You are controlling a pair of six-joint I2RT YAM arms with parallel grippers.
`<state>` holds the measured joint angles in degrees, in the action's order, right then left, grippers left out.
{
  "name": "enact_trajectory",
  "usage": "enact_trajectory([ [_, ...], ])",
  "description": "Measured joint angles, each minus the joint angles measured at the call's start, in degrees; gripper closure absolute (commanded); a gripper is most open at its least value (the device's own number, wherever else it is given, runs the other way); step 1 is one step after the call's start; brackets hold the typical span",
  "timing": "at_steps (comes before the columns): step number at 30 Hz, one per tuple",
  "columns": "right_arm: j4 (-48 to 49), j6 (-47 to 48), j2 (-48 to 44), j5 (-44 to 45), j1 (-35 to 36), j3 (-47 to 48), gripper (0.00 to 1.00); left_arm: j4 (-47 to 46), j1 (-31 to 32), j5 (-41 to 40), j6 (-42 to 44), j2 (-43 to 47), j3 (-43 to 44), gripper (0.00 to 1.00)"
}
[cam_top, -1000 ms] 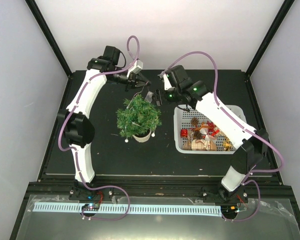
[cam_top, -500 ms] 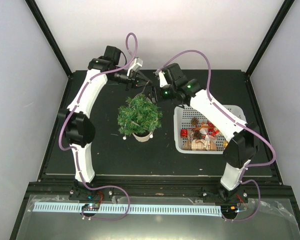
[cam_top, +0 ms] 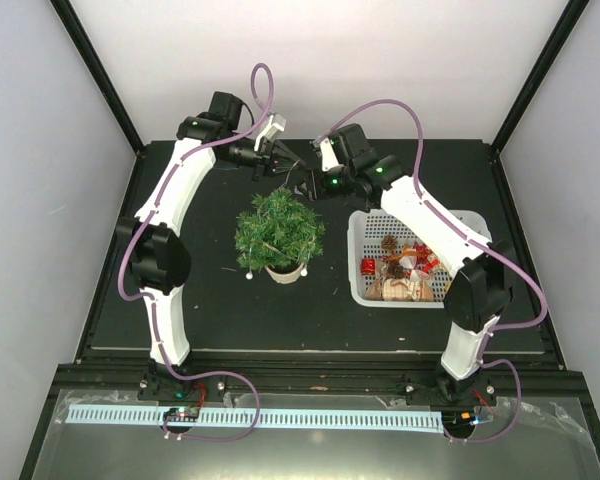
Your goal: Decorate the small christmas tree
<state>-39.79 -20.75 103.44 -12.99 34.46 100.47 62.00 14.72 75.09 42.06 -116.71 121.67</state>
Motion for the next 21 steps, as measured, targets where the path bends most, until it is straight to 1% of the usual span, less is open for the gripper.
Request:
enact_trajectory([
  [9, 1.27, -0.35, 1.18, -3.82, -0.04, 0.00, 0.81, -0.31, 0.00, 0.15, -0.74, -0.46, 0.02, 0.93],
  [16, 1.36, -0.33, 1.18, -3.93, -0.07, -0.20, 0.85, -0.42, -0.02, 0.15, -0.83, -1.07, 0.02, 0.87],
  [21, 0.87, -0.31, -0.20, -1.55, -0.07, -2.08, 0.88, -0.72, -0.02, -0.33, -0.98, -1.20, 0.02, 0.82],
])
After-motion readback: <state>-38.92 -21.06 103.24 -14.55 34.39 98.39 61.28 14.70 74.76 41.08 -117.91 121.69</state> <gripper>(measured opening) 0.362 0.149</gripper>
